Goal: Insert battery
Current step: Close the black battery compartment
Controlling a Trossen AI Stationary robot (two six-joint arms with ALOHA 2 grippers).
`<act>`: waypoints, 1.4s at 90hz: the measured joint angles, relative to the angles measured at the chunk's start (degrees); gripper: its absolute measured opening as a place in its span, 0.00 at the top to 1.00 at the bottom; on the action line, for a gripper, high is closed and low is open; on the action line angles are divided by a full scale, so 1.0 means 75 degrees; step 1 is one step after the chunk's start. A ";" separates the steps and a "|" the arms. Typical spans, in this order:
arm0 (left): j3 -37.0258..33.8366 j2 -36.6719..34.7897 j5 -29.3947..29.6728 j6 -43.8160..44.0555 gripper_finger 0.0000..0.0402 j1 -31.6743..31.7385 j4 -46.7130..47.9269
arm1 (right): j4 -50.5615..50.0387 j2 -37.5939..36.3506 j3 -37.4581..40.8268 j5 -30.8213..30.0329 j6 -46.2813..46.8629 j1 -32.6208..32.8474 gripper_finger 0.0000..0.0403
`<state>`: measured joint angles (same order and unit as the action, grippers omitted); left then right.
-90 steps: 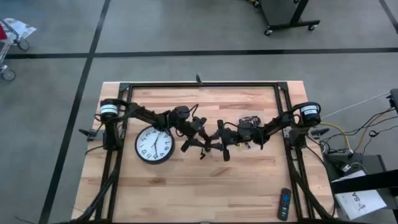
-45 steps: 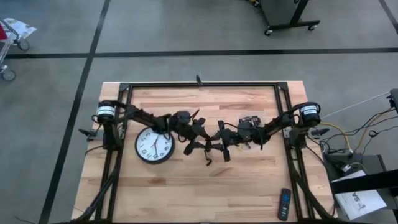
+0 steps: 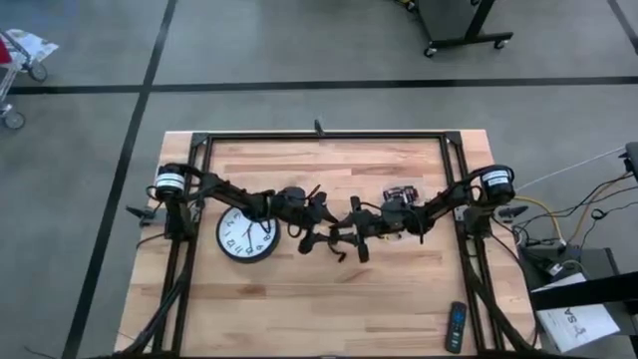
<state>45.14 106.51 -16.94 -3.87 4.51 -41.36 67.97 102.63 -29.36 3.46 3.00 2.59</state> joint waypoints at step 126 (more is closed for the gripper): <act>-0.0110 0.0754 0.0173 0.0415 0.73 -0.0046 -0.1065 | 0.1552 0.0750 0.0180 -0.0237 -0.0499 -0.0119 0.77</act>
<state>44.31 112.16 -15.64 -0.75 4.16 -49.35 79.61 108.25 -28.01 1.68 -0.74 1.69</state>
